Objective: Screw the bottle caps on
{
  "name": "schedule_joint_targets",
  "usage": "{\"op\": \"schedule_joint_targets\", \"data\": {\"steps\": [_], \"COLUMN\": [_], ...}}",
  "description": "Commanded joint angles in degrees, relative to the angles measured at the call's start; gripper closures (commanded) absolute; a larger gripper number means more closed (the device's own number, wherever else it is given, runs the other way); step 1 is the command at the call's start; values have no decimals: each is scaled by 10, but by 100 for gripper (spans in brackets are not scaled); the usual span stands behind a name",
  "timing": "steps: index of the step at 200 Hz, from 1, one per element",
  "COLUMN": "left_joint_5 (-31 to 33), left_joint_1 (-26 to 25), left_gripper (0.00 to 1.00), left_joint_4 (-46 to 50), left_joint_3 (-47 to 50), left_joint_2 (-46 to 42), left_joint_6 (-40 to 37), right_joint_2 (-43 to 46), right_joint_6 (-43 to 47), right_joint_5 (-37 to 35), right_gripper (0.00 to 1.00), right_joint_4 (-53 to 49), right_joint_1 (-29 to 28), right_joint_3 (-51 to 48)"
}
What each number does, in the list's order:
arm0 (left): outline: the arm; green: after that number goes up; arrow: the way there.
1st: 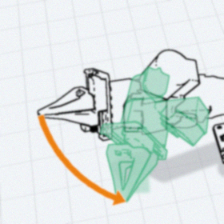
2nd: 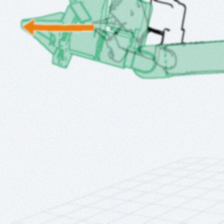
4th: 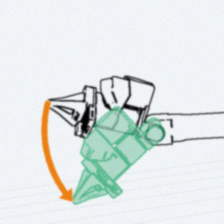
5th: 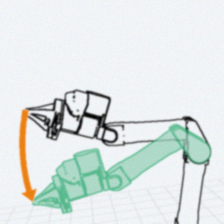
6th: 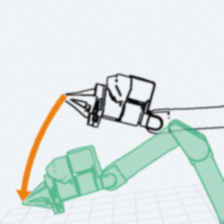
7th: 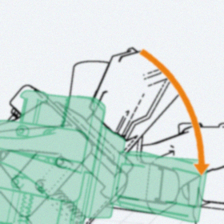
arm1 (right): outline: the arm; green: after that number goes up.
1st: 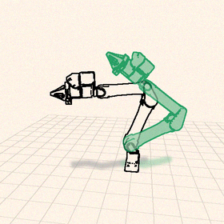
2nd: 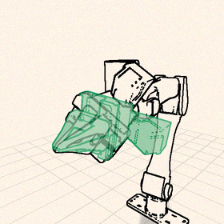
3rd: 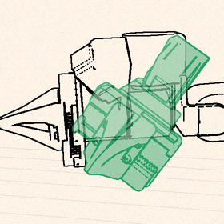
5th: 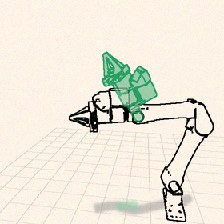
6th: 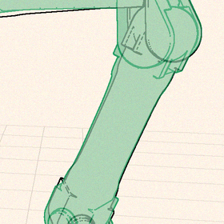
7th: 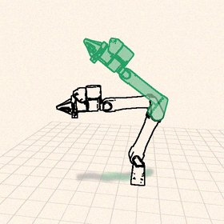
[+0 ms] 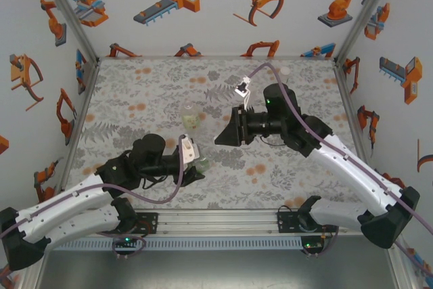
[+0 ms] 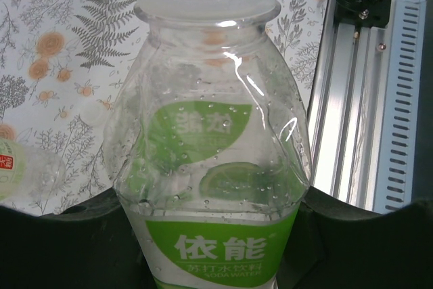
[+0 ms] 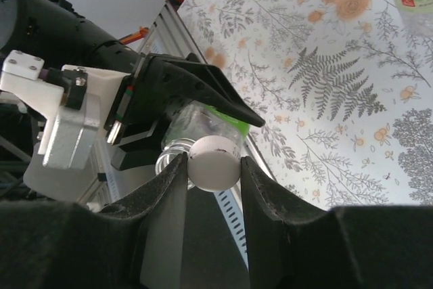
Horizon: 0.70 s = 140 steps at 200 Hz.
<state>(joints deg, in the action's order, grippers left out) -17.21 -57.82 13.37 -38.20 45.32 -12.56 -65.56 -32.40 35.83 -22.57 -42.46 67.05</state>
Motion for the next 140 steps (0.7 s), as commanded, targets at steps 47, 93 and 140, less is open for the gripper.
{"op": "schedule_joint_targets", "data": {"steps": [47,93,140], "left_joint_5": [0,21,17], "left_joint_1": [0,0,0], "left_gripper": [100,100,100], "left_joint_4": [-5,13,13], "left_joint_3": [-28,-36,-43], "left_joint_2": [25,31,43], "left_joint_6": [0,0,3], "right_joint_2": [-9,-17,-32], "right_joint_6": [-19,10,17], "right_joint_5": [40,42,34], "right_gripper": [80,80,80], "right_joint_4": [-9,-81,-103], "right_joint_1": [-3,-8,-23], "right_joint_3": [16,40,57]}}
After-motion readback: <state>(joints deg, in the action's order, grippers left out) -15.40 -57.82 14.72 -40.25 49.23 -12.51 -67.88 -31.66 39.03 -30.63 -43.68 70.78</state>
